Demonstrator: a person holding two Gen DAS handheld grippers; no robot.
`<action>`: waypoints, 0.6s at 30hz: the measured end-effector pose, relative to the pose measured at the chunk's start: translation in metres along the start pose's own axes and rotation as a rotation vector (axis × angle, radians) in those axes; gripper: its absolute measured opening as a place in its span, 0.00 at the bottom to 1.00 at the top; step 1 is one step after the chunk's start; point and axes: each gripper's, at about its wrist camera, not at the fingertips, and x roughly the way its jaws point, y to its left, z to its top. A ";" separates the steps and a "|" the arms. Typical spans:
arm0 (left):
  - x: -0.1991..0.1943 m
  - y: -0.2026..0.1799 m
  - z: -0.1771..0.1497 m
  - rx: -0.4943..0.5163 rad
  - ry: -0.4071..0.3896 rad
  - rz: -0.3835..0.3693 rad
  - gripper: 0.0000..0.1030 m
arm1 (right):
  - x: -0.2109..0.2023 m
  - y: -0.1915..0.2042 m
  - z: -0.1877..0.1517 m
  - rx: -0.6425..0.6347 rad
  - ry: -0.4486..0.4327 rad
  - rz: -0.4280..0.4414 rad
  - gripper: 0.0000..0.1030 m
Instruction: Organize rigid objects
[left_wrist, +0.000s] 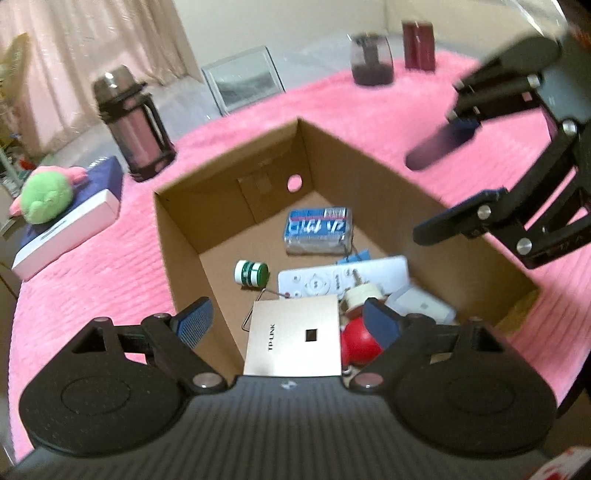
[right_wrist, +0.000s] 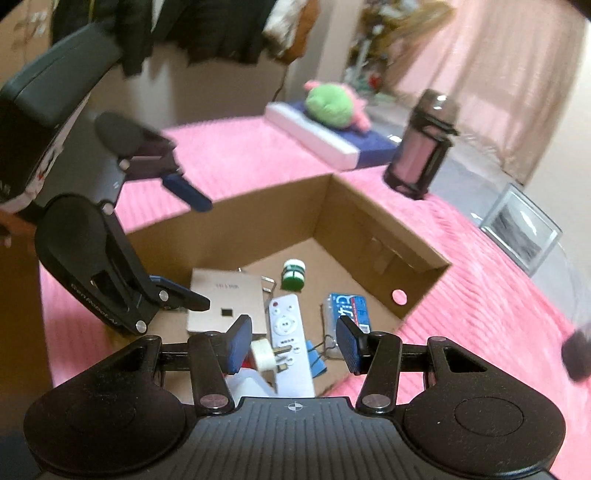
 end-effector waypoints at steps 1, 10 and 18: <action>-0.008 -0.002 -0.001 -0.023 -0.015 0.005 0.83 | -0.007 0.001 -0.002 0.029 -0.013 -0.004 0.45; -0.058 -0.022 -0.014 -0.149 -0.099 0.036 0.84 | -0.067 0.007 -0.032 0.304 -0.111 0.002 0.45; -0.085 -0.046 -0.028 -0.244 -0.168 0.051 0.88 | -0.108 0.011 -0.063 0.477 -0.166 -0.016 0.45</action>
